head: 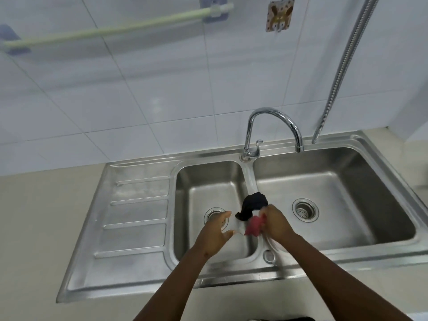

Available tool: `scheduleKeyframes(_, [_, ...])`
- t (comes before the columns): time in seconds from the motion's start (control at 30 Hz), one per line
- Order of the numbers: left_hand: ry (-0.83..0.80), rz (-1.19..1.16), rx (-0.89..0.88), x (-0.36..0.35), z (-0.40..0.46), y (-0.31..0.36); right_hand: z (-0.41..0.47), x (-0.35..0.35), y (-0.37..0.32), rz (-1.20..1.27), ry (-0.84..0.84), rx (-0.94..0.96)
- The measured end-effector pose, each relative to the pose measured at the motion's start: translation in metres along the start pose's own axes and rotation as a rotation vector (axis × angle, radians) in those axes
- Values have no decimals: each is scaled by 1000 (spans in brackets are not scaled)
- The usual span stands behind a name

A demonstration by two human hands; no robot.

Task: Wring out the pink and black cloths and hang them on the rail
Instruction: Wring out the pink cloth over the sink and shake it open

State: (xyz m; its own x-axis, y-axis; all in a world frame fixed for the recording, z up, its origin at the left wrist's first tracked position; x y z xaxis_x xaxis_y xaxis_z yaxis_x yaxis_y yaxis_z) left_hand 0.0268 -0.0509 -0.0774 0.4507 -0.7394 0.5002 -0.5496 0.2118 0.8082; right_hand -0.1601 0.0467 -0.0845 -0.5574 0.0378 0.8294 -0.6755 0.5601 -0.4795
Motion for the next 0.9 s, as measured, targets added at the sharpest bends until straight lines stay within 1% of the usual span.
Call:
scheduleKeyframes(0.07, [-22, -97, 27, 4, 2, -9, -5, 16, -16, 127, 73, 1])
scheduleKeyframes(0.17, [-111, -194, 50, 11, 4, -8, -9, 36, -38, 314, 115, -38])
scheduleKeyframes(0.27, [-204, -214, 27, 20, 11, 4, -9, 49, -54, 585, 51, -46])
scheduleKeyframes(0.4, [-277, -304, 18, 33, 26, 19, -7, 57, -73, 854, -51, -4])
scheduleKeyframes(0.47, [-260, -256, -1, 44, 34, 22, -7, 60, -81, 950, -86, -3])
scheduleKeyframes(0.53, [-261, -172, -26, 54, 37, 26, -6, 60, -83, 971, -113, -8])
scheduleKeyframes(0.6, [-284, -168, -4, 62, 35, 30, -6, 57, -83, 903, -142, 34])
scheduleKeyframes(0.63, [-298, -171, 18, 65, 32, 33, -6, 55, -82, 816, -162, 80])
scheduleKeyframes(0.7, [-331, -179, 77, 67, 31, 34, -7, 48, -82, 501, -185, 179])
scheduleKeyframes(0.73, [-351, -189, 103, 67, 31, 34, -7, 42, -84, 334, -169, 219])
scheduleKeyframes(0.77, [-375, -208, 124, 67, 30, 34, -6, 36, -86, 209, -122, 260])
scheduleKeyframes(0.83, [-425, -281, 165, 67, 28, 38, -5, 23, -93, 33, 21, 351])
scheduleKeyframes(0.9, [-447, -312, 169, 70, 23, 46, -5, 15, -95, -119, 159, 388])
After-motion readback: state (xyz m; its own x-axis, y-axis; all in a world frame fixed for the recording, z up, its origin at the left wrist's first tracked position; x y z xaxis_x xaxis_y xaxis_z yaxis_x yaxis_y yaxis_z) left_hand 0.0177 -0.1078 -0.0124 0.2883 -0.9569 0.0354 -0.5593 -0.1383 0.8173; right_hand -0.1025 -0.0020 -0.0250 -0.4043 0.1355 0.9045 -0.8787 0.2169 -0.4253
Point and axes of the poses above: each hand's wrist, its own z-axis towards the middle knuckle, its own x-axis out of the back of the hand, y = z × x, the point moved 2 cm from there along z, towards the middle knuckle, and after that the axes turned 5 degrees about -z, right-handed, at the moved point
